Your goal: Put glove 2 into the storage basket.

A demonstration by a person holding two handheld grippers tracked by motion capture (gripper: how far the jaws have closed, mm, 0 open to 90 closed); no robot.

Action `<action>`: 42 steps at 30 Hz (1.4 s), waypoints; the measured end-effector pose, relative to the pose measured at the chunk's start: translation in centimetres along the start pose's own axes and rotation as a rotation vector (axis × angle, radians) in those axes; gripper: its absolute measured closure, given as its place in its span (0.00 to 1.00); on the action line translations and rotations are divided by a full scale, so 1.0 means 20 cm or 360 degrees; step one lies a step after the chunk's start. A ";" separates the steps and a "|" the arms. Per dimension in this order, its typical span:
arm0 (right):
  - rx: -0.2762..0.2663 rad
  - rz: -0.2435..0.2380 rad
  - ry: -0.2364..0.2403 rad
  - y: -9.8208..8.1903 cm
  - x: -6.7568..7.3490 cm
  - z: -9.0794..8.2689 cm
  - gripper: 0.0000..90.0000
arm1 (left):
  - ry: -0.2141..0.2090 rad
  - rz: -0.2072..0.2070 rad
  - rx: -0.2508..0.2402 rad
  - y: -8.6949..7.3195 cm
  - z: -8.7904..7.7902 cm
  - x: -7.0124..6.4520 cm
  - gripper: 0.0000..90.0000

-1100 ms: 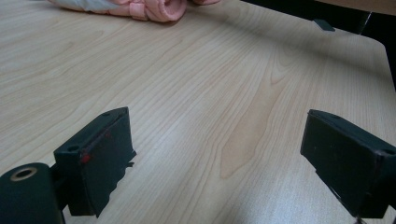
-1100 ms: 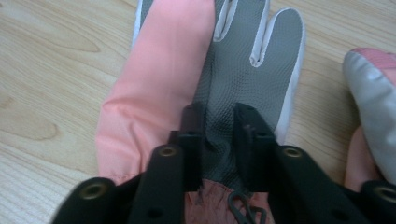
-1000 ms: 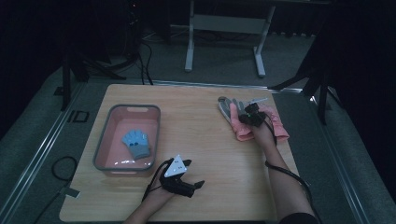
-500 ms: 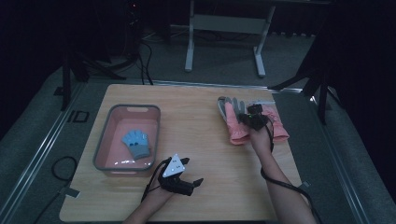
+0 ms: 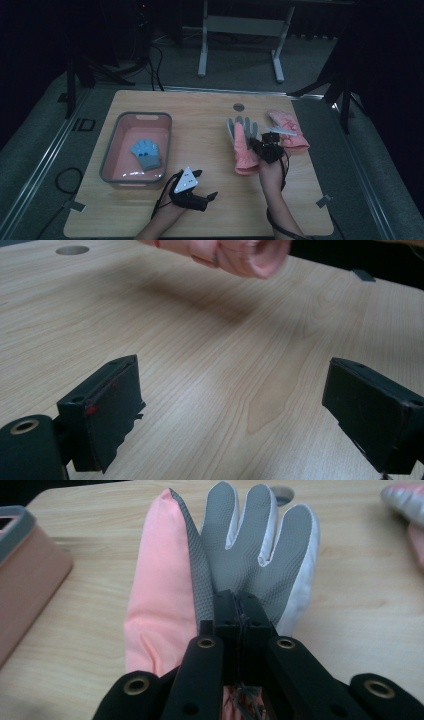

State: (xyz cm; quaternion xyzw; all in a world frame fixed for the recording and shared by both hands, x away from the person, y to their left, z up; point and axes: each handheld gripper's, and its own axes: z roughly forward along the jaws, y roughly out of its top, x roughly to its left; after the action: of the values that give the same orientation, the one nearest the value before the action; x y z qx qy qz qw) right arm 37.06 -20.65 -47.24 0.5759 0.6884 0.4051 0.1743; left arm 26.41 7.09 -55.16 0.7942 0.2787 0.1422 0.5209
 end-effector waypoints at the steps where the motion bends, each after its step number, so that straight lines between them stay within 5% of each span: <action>1: -0.0011 0.0026 0.0000 -0.02 0.01 -0.01 0.99 | 0.0000 0.0000 0.0000 0.00 0.00 0.00 0.10; 10: -0.0011 0.0066 -0.0009 -0.11 0.06 -0.03 0.98 | 0.0020 0.0026 0.0007 -0.01 0.00 -0.01 0.10; 31: 0.0093 0.0059 -0.0085 -0.27 0.05 0.17 0.97 | 0.0016 0.0056 0.0037 -0.03 0.01 -0.03 0.10; 38: 0.0079 0.0066 -0.0075 -0.26 0.04 0.14 0.92 | 0.0010 0.0053 0.0037 -0.03 0.01 -0.02 0.10; 42: 0.0055 -0.0027 -0.0060 -0.23 0.03 0.07 0.84 | 0.0008 0.0051 0.0039 -0.03 0.01 -0.02 0.10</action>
State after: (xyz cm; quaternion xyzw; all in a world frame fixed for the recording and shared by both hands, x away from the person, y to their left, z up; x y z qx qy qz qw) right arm 34.98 -19.56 -51.46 0.5805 0.6968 0.3806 0.1807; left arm 25.98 6.81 -55.78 0.8045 0.2689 0.1490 0.5082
